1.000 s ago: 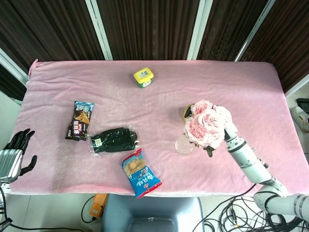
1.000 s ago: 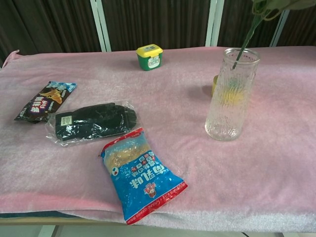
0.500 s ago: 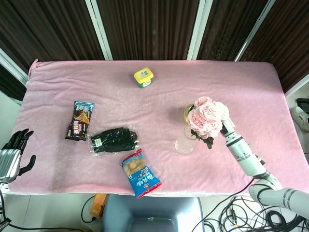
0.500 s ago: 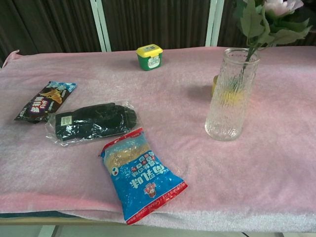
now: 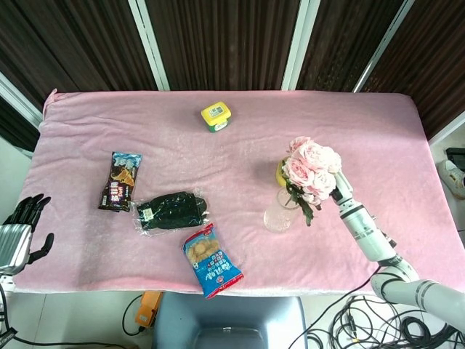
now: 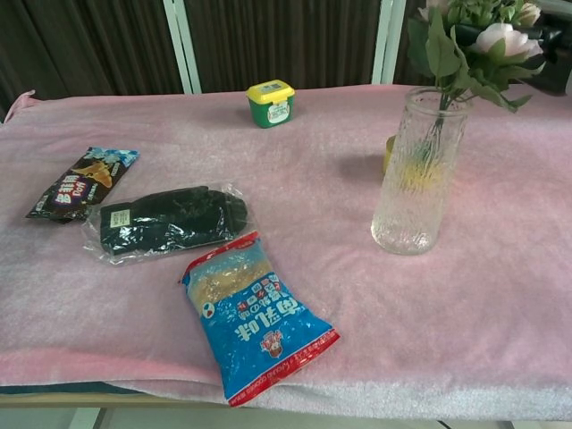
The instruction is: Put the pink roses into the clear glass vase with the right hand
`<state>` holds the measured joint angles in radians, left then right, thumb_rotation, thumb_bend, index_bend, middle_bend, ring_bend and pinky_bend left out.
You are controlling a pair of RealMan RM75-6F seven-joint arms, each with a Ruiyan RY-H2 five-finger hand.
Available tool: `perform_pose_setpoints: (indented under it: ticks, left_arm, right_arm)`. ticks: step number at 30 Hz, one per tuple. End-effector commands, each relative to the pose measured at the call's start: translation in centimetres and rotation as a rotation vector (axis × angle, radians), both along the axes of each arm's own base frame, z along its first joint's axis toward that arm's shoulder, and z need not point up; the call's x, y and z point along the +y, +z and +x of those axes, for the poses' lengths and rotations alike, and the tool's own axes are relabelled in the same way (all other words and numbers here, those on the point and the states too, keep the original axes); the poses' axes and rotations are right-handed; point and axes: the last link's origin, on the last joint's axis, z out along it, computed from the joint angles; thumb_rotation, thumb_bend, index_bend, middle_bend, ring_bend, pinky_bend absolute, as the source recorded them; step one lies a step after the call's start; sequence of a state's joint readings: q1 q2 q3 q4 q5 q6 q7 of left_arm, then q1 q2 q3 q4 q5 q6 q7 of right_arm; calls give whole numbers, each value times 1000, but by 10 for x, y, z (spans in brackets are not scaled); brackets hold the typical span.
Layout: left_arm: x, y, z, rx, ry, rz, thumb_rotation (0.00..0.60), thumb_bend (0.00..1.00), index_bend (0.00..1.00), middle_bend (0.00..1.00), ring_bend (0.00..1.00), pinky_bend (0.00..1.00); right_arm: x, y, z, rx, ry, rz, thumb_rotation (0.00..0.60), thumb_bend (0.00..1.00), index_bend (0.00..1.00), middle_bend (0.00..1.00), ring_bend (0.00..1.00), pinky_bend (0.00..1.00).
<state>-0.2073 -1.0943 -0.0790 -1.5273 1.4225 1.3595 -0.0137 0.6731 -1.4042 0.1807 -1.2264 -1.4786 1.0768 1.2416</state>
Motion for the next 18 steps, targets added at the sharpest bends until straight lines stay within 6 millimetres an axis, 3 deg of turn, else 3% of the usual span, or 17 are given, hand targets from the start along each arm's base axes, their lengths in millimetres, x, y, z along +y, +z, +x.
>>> perform_pose_setpoints:
  ticks: [1,8,14,18]
  left_arm:
    - [0,0,0,0,1,1,600,431,113,74,64,326]
    - [0,0,0,-1,0,1,600,430,113,76,64,327]
    - [1,0,1,-1,-3,1,600,430,113,76,65,326]
    - [0,0,0,-1,-2,0,600,431,113,76,64,326]
  right_arm:
    - [0,-4,-1,-2,0,11,600,286,669,568,475,536]
    - [1,-6,-3,5,17,18,600,284,620,527,434,514]
    - [7,-5,-6,20,51,63,600,254,346,280,138,405]
    - [11,-5,-11,44,64,88,600,248,175,132,11,294]
